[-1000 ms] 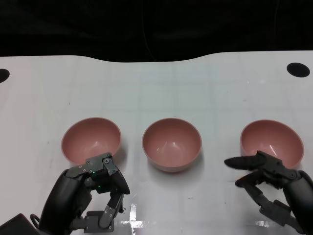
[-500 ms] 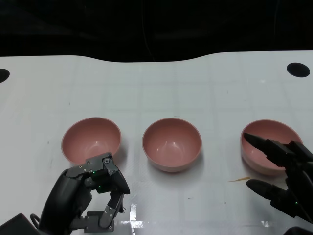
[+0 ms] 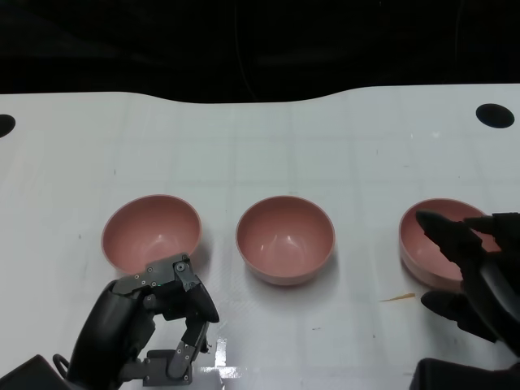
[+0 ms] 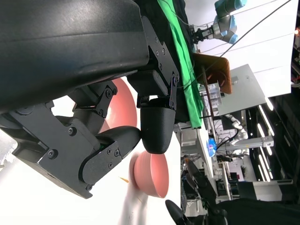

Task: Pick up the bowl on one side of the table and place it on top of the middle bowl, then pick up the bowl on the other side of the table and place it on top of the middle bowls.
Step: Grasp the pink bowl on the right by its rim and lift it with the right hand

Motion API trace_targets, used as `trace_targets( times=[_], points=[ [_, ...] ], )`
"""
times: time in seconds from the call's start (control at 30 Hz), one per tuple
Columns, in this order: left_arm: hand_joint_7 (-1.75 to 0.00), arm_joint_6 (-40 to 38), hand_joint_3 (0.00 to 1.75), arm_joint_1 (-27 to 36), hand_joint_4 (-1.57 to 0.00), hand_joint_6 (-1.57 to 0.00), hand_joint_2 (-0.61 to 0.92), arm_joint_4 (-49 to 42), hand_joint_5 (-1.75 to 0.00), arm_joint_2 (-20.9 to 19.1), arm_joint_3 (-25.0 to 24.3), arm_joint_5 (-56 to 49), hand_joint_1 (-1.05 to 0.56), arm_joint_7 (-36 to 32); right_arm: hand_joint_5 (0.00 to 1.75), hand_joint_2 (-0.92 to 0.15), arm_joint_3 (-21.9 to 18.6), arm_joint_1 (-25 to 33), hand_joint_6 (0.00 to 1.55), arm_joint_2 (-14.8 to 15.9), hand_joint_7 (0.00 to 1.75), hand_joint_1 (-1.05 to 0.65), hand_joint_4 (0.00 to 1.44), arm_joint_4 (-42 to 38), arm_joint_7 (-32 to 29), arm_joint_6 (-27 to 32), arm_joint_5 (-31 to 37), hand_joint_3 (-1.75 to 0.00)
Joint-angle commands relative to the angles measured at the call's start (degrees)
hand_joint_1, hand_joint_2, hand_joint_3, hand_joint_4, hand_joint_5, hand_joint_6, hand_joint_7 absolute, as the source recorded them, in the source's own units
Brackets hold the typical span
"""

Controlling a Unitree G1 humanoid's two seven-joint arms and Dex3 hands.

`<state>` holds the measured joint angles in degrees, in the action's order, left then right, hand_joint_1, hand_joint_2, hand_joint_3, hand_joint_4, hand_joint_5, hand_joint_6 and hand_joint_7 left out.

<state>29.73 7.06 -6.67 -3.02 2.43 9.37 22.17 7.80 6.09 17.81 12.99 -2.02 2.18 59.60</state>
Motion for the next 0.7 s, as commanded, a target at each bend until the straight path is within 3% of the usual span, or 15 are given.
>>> trace_targets(
  times=[0.03, 0.23, 0.43, 0.53, 0.63, 0.67, 0.7],
  points=[
    [-1.49, 0.4, 1.27, -0.4, -0.84, -0.76, 0.40, -0.2, -1.70, -0.8, -0.3, -0.2, -0.24, -0.2, 0.66, -0.82, 1.8, -2.7, 0.31, 1.6, 0.09, -0.68, 0.07, -3.2, 1.4, 2.8, 2.8, 0.00],
    [-1.48, 0.5, 1.25, -0.6, -0.84, -0.76, 0.41, -0.4, -1.70, -0.9, -0.5, -0.1, -0.23, 0.0, 0.47, -0.83, 5.9, -7.7, 0.38, 2.2, 0.03, -0.65, 0.21, -11.8, 0.3, 5.0, 4.9, 0.00],
    [-1.48, 0.6, 1.29, -0.7, -0.83, -0.77, 0.39, -0.6, -1.70, -1.0, -0.6, -0.4, -0.23, -0.3, 0.41, -0.86, 9.6, -13.2, 0.44, 2.0, 0.03, -0.60, 0.31, -20.9, 0.2, 7.7, 5.5, -0.01],
    [-1.48, 0.9, 1.29, -0.8, -0.84, -0.77, 0.39, -0.8, -1.70, -1.0, -0.7, -0.3, -0.22, -0.2, 0.28, -0.87, 11.1, -15.9, 0.49, 1.8, 0.02, -0.57, 0.44, -25.9, -0.5, 8.6, 4.6, 0.00],
    [-1.47, 0.4, 1.27, -0.7, -0.85, -0.77, 0.40, -0.6, -1.70, -1.0, -0.7, 0.5, -0.22, 0.2, 0.26, -0.88, 11.9, -18.1, 0.58, 1.6, 0.04, -0.50, 0.60, -30.7, -2.9, 8.1, 2.9, 0.00],
    [-1.47, 0.3, 1.27, -0.6, -0.85, -0.77, 0.40, -0.5, -1.70, -1.0, -0.6, 0.7, -0.22, 0.2, 0.45, -0.89, 12.1, -18.7, 0.64, 1.7, 0.04, -0.43, 0.67, -32.0, -4.0, 7.5, 2.4, 0.00],
    [-1.47, 0.3, 1.26, -0.6, -0.85, -0.77, 0.40, -0.5, -1.70, -1.0, -0.6, 0.8, -0.22, 0.3, 0.97, -0.90, 12.2, -19.2, 0.75, 1.9, 0.05, -0.35, 0.69, -33.3, -6.3, 6.3, 1.7, 0.00]
  ],
)
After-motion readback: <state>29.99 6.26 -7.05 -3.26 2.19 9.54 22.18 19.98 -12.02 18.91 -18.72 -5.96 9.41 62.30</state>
